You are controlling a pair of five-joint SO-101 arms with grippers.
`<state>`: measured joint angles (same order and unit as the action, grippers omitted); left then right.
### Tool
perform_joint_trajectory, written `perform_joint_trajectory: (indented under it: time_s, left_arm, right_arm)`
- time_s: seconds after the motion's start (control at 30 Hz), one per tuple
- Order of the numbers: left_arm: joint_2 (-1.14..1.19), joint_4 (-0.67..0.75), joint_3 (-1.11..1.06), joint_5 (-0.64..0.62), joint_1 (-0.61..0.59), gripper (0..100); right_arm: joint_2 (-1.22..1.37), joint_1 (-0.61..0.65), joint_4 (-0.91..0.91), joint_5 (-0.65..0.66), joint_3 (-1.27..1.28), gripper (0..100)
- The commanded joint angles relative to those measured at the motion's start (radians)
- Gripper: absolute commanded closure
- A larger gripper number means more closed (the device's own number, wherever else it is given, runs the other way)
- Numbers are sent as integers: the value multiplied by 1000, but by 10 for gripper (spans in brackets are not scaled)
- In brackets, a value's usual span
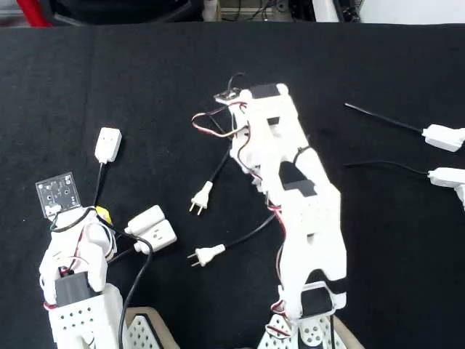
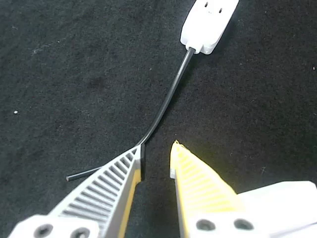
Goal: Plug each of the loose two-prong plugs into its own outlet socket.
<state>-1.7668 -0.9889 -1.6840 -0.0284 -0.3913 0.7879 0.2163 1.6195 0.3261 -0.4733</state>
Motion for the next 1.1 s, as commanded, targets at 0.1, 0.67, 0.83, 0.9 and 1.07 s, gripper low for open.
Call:
perform_joint_trajectory:
  time_s: [0.1, 0.67, 0.83, 0.9, 1.07]
  left_arm:
    - [-5, -2, -19, -5, 2, 888]
    - [-5, -2, -19, -5, 2, 888]
    - [-5, -2, -19, -5, 2, 888]
    - [-5, -2, -19, -5, 2, 888]
    - [-5, -2, -19, -5, 2, 888]
  right_arm:
    - [22, 5, 9, -20, -94, 959]
    - [21, 5, 14, -32, -140, 982]
    - [21, 6, 11, 2, -145, 935]
    - [21, 8, 11, 3, -145, 923]
    - [24, 17, 15, 3, -177, 925]
